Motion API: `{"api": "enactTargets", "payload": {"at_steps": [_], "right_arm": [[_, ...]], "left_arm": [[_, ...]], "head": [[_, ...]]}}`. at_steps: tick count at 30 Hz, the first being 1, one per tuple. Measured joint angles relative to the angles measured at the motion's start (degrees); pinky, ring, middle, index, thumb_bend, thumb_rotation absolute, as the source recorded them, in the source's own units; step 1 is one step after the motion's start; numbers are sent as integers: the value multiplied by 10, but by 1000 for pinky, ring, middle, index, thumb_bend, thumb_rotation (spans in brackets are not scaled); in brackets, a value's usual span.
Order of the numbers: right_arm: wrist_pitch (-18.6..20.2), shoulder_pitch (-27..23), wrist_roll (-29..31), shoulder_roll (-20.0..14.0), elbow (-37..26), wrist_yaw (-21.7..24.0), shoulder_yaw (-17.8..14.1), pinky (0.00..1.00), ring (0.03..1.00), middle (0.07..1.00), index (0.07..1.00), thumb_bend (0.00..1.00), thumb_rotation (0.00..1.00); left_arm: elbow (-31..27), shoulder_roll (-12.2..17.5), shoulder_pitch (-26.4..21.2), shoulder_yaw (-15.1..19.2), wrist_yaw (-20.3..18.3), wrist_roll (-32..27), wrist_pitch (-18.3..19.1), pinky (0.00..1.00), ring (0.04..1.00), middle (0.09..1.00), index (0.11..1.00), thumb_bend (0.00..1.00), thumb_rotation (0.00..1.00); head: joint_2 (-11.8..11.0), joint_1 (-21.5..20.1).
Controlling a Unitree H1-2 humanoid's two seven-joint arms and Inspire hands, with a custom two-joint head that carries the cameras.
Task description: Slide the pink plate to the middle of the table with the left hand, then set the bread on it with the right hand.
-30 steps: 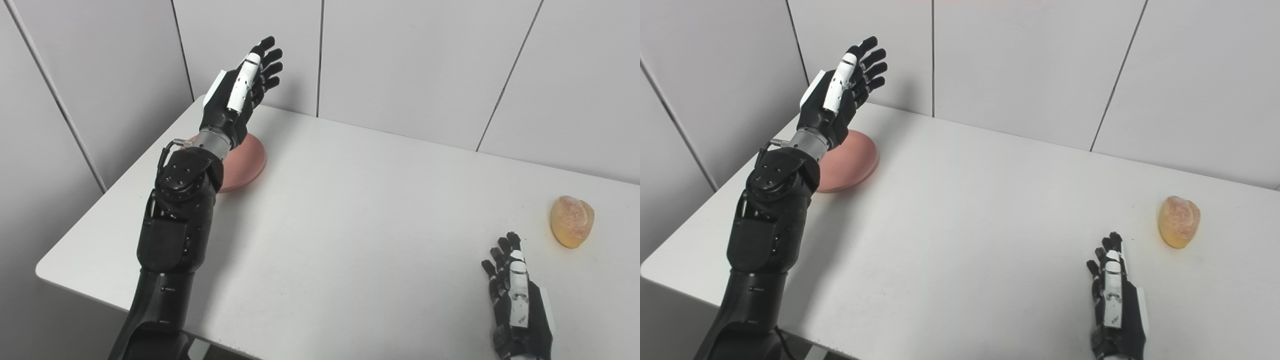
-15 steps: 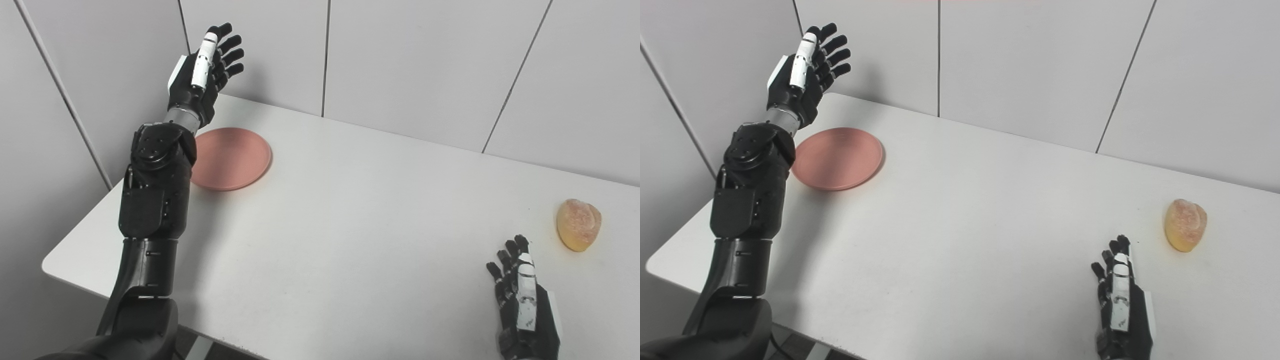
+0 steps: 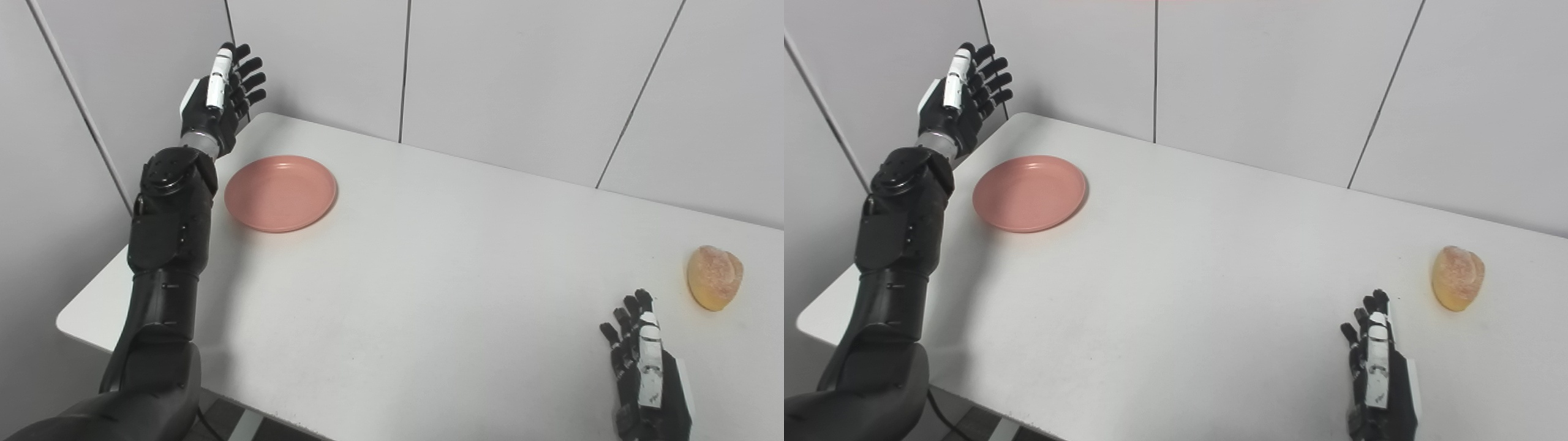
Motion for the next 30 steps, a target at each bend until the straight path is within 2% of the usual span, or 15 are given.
{"api": "enactTargets", "payload": {"at_steps": [6, 14, 21, 30], "right_arm": [[0, 0, 6, -3, 0, 1, -3, 1000, 1000, 1000, 1000, 128, 1000], [-1, 0, 15, -10, 2, 7, -5, 1000, 1000, 1000, 1000, 144, 1000], [-2, 0, 16, -12, 2, 8, -6, 1000, 1000, 1000, 1000, 138, 1000], [-3, -1, 16, -12, 3, 7, -6, 1000, 1000, 1000, 1000, 146, 1000]], "left_arm": [[48, 9, -9, 12, 1, -8, -10, 854, 853, 870, 869, 392, 1000], [83, 14, -8, 23, 8, -15, -23, 882, 878, 884, 883, 369, 1000], [97, 26, -1, 36, 7, -20, -25, 875, 882, 890, 893, 375, 1000], [116, 26, 18, 47, 6, -40, -29, 889, 884, 892, 888, 376, 1000]], "head": [[1, 3], [2, 10], [2, 11], [4, 13]]}}
